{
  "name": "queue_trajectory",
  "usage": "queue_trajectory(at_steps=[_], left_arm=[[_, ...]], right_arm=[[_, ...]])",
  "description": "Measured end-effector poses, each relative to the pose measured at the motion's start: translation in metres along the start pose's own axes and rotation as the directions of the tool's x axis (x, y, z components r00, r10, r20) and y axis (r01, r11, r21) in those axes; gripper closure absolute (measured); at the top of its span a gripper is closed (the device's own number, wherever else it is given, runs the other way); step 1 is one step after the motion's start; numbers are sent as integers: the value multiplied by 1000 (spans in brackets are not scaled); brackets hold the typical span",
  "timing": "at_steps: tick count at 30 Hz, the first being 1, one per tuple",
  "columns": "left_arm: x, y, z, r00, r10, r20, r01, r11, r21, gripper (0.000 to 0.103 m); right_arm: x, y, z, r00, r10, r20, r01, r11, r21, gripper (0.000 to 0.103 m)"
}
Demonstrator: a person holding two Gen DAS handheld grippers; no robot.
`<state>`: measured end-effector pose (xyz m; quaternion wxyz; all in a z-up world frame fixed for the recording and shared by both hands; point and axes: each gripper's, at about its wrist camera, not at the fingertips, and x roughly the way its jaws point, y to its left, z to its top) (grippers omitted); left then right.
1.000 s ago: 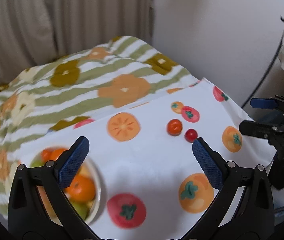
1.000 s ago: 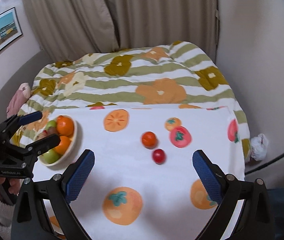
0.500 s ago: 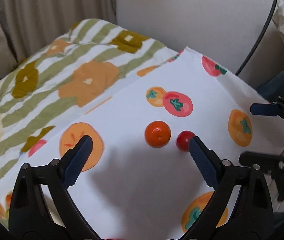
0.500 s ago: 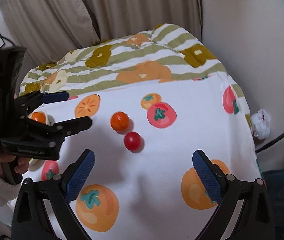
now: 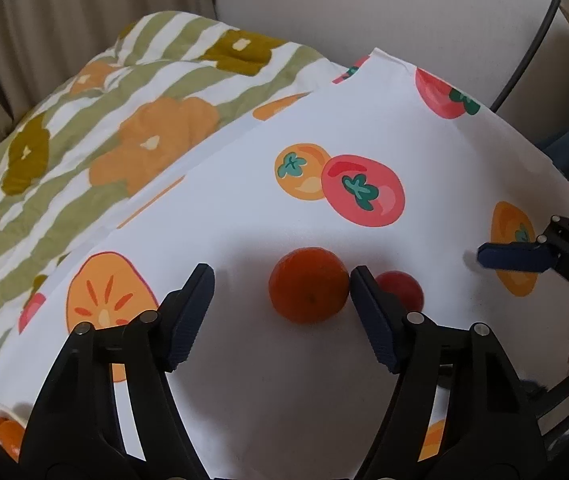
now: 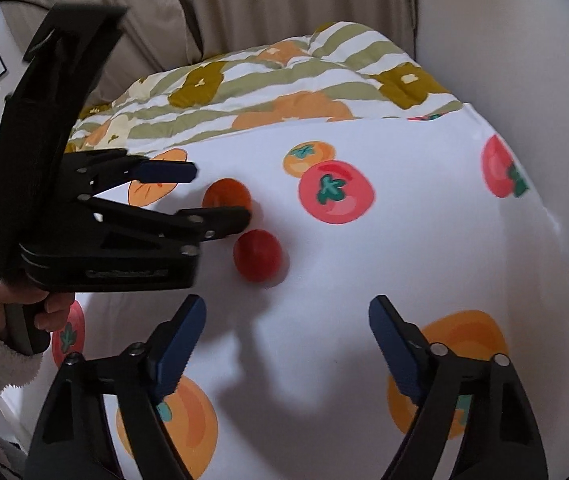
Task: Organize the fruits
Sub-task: 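Grasp the orange tomato with the left gripper while the right grasps the red cherry tomato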
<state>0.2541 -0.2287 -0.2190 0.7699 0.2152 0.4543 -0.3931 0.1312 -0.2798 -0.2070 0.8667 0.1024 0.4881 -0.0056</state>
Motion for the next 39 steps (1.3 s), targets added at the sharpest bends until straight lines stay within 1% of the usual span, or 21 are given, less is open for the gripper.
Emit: queue_trajectory(at_steps=[1,3,4,5,6,7,8,9,11,15,17,19,21,26,34,39], left_arm=[[1,0,0,1000,-5,-2,5,1000,0,28],[4,0,0,1000,-14,-8,14,1000,5,35],[6,-1,0,1000,-20,-14,20,1000,8,40],[8,-2,-1,1000,-21,-21,21,1000,11,43],[9,-2,-1,1000,-17,-24,17,1000,8,44],[9,-2,-1,1000,-15,-24,15,1000,5,48],[10,-2,0,1000,-12,-25,13,1000,5,52],[10,-2,1,1000,-7,-26,7,1000,5,54],[9,-1,1,999,-15,-28,15,1000,1,59],[9,-2,0,999,-15,-29,16,1000,11,59],[8,-2,-1,1000,-10,-26,10,1000,13,60],[7,1,-1,1000,-7,-25,7,1000,2,60],[5,3,-1,1000,4,-23,-4,1000,-5,60],[0,11,-2,1000,16,-19,-16,999,-28,60],[-14,18,-5,999,40,-1,-40,997,-59,60],[-33,26,-9,998,62,22,-60,993,-101,60]], right_arm=[[2,1,1,1000,3,-1,-3,1000,-3,28],[7,3,2,1000,10,-2,-10,1000,-11,30],[8,4,3,1000,14,-3,-14,1000,-14,33],[10,5,3,1000,18,-5,-18,1000,-21,35],[12,5,3,1000,19,-7,-19,1000,-25,35],[13,6,3,1000,21,-10,-22,999,-28,37],[15,6,4,1000,25,-14,-25,999,-34,41],[17,7,4,1000,25,-17,-26,999,-38,43],[20,8,4,1000,20,-18,-21,999,-49,45],[24,10,8,1000,20,-10,-21,997,-72,50],[27,12,11,1000,12,-8,-12,996,-90,57],[28,14,14,1000,5,-1,-5,994,-106,60],[30,15,15,1000,4,4,-4,993,-114,66],[30,21,17,1000,-8,20,11,990,-140,72],[25,27,20,999,-8,33,13,985,-171,74],[14,32,21,999,-4,51,13,982,-187,74]])
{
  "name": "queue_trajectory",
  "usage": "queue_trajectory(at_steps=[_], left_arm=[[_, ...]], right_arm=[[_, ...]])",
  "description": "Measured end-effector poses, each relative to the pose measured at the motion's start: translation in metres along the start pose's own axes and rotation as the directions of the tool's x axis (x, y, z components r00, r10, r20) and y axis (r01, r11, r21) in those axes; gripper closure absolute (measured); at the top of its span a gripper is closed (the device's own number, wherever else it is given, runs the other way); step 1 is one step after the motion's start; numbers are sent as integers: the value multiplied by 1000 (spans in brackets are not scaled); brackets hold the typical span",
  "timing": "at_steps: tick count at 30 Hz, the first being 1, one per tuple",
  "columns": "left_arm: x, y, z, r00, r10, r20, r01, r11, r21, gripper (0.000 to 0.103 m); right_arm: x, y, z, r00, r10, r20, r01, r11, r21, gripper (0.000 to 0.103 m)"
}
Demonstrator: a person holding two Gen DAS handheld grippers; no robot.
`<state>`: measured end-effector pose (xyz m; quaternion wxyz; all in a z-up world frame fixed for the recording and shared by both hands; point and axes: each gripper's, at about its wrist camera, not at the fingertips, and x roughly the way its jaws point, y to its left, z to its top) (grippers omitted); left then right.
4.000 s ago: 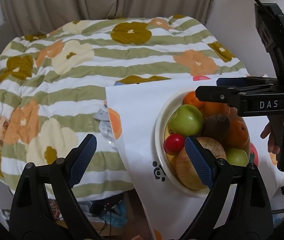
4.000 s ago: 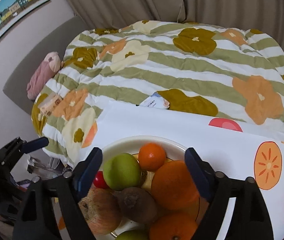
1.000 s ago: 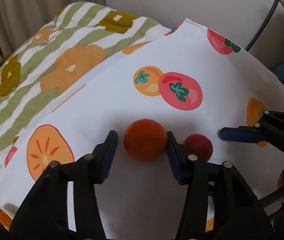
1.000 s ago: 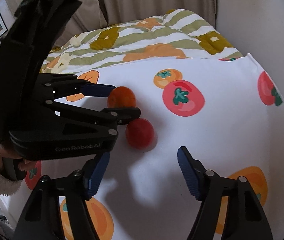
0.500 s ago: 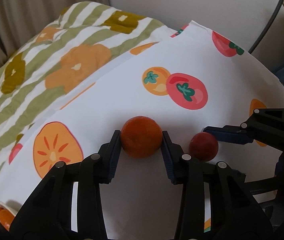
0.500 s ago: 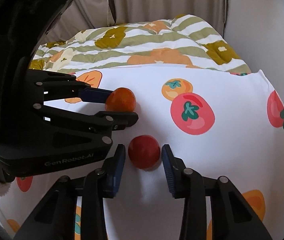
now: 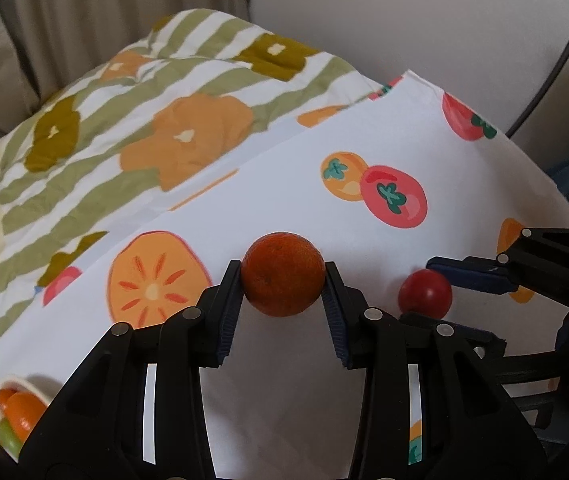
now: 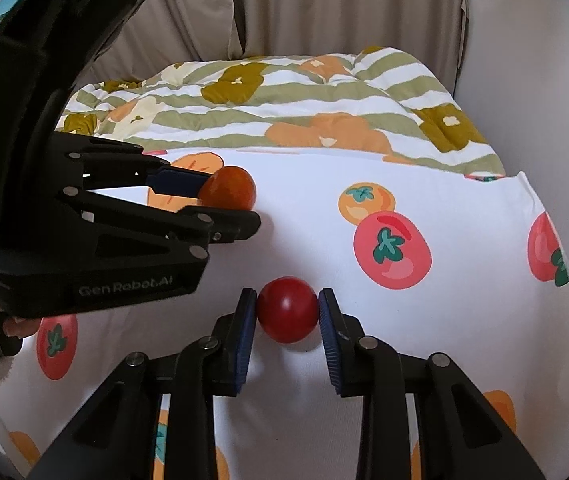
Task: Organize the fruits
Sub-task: 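Grasp the orange tomato with the left gripper while the right grasps the red cherry tomato, then carry both tomatoes over the duck bowl with both grippers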
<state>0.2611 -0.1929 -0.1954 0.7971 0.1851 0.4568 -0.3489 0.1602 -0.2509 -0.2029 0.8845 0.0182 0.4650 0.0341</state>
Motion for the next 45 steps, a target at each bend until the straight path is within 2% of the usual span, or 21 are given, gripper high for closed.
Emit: queue_trajectory(at_steps=[6,13,21,28,32,41,45], left_arm=[[-28,9,-5,999,38,32,-38,999,-29,60],[-71,23,-20,992,100,72,-94,992,-81,60],[-121,48,-50,977,187,98,-168,970,-173,60],[-162,82,-90,957,274,91,-235,922,-307,60],[-179,100,-121,945,321,65,-275,884,-379,60],[-182,128,-175,931,364,1,-313,803,-507,60],[-174,135,-189,934,357,-9,-307,790,-530,60]], right_arm=[[-19,11,8,1000,0,27,1,999,-44,74],[-43,38,17,997,39,66,-31,992,-122,74],[-59,80,29,991,98,92,-75,971,-227,74],[-67,115,37,981,167,94,-133,947,-294,74],[-66,135,39,974,210,82,-171,926,-337,74],[-44,175,37,956,293,17,-261,877,-404,74],[-31,191,38,950,311,-11,-286,858,-428,74]])
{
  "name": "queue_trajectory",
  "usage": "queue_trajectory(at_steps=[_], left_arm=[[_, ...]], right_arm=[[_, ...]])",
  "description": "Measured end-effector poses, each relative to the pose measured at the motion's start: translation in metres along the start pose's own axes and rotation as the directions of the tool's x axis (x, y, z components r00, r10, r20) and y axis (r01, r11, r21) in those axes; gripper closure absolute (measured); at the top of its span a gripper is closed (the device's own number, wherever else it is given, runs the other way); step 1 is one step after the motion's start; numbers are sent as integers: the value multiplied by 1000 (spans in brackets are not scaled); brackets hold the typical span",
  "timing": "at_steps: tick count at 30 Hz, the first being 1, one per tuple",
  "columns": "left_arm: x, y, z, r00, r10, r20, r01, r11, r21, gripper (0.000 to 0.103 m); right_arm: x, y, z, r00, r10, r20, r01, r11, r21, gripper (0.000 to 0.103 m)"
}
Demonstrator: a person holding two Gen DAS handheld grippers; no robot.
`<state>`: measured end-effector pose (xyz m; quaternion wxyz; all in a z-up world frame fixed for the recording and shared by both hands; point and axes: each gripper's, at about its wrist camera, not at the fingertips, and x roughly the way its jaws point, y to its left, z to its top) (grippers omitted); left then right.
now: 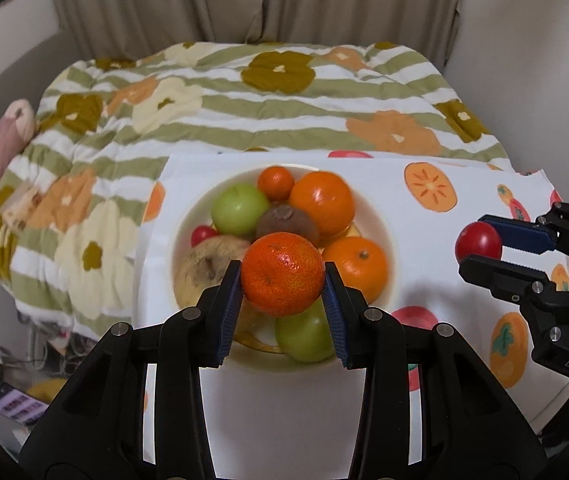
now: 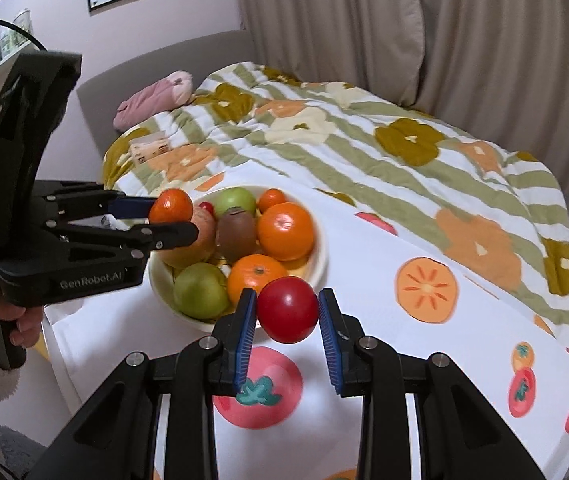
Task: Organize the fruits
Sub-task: 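Carry both tomatoes over the duck bowl with both grippers, then open the left gripper to drop the orange tomato while the right releases the red tomato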
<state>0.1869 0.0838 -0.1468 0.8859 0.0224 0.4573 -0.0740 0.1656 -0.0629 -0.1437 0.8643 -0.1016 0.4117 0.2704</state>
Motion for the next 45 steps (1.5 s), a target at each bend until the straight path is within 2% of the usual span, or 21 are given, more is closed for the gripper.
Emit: queue_trajectory(at_steps=[13,15,16,17,19,28,34,45], left_arm=[[25,-9,0,999,-37,-16,38,998,49,58],[22,-9,-1,999,-43,-9,44,997,57,44],[18,-8,-1,999,-39,1,39,998,58,18],[16,-7,-2,999,-31,13,31,998,57,0],[8,-5,-2,999,-19,43,16,998,57,0],[-4,9,-5,999,39,37,-41,998,57,0],[-10,29,-11,997,66,27,-66,998,14,0],[-7,54,-19,997,81,13,-80,996,-34,0]], right_arm=[[21,4,9,999,25,-27,-25,1000,-8,74],[22,4,9,999,25,-26,-25,1000,1,74],[22,3,9,999,25,-26,-25,1000,6,74],[22,2,9,999,24,-25,-24,1000,13,74],[21,-1,9,999,25,-22,-24,999,25,74],[14,8,14,1000,9,6,-9,1000,5,74],[9,6,26,999,10,38,-10,1000,11,74],[45,-7,33,1000,9,8,-10,998,60,74]])
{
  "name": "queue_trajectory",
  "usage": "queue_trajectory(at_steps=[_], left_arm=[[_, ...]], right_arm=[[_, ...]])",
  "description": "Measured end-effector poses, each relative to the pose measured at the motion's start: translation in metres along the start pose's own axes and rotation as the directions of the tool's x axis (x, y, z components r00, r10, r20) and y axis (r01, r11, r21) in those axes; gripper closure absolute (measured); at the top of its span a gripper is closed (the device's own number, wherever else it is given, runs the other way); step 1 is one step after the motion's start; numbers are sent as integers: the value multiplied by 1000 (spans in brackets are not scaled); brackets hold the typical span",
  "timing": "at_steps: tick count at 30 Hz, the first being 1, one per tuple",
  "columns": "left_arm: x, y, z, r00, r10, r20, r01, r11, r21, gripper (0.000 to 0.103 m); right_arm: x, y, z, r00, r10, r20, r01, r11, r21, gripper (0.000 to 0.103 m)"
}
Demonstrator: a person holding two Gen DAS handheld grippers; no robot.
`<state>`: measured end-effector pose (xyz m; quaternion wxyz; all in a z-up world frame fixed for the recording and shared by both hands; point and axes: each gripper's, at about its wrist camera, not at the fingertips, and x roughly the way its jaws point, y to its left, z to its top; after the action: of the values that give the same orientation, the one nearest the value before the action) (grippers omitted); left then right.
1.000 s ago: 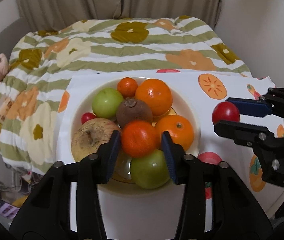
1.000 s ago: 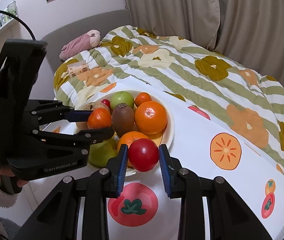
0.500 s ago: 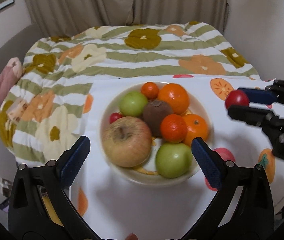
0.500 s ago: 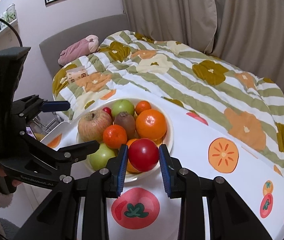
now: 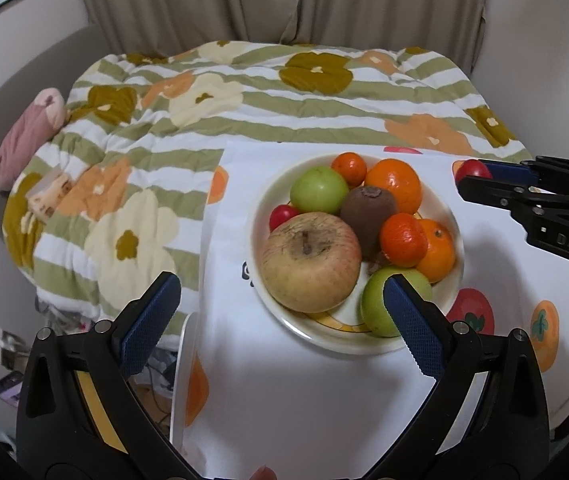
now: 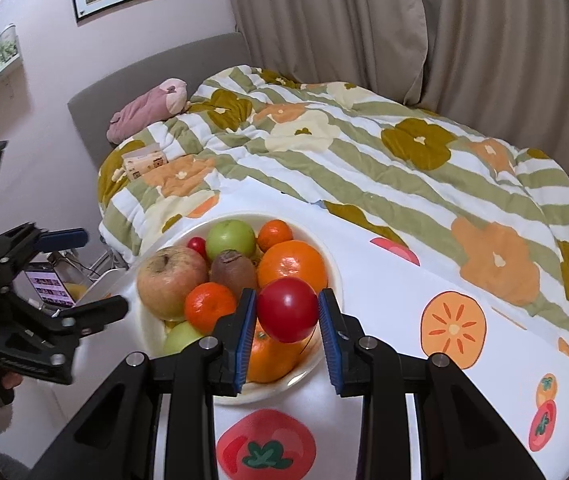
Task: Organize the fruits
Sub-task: 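Open the left gripper to drop the orange tomato while the right releases the red tomato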
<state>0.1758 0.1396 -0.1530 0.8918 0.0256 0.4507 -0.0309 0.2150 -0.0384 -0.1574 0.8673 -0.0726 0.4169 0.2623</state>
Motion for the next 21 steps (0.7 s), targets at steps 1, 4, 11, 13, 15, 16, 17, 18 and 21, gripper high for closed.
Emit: queue_trajectory(at_steps=[1,4,11,13,15,16,17,18,21], left_arm=[[2,1,0,1000,-2,-3,2,1000,-1,0],[7,3,1,1000,-14,-8,14,1000,-5,0],[13,2,2,999,-35,-17,35,999,2,0],[12,1,2,999,-39,-19,39,999,8,0],[11,1,2,999,-43,-19,43,999,12,0],[10,1,2,999,-45,-19,45,999,13,0],[9,0,2,999,-46,-19,47,999,15,0],[7,-1,2,999,-47,-18,47,999,17,0],[0,-5,3,999,-49,-9,49,999,22,0]], right_arm=[[3,-1,0,1000,0,-3,0,1000,5,74],[13,-5,0,1000,-2,-12,2,1000,20,74],[23,-12,-3,1000,-13,-27,15,998,68,63],[22,-13,-3,1000,-4,-18,6,996,87,36],[18,-13,-3,1000,0,1,0,995,104,19],[18,-13,-3,1000,-2,5,2,994,107,18],[16,-13,-3,1000,-4,7,4,994,110,18],[13,-12,-3,1000,-6,8,5,993,114,18],[4,-10,-2,1000,-9,17,7,993,117,18]])
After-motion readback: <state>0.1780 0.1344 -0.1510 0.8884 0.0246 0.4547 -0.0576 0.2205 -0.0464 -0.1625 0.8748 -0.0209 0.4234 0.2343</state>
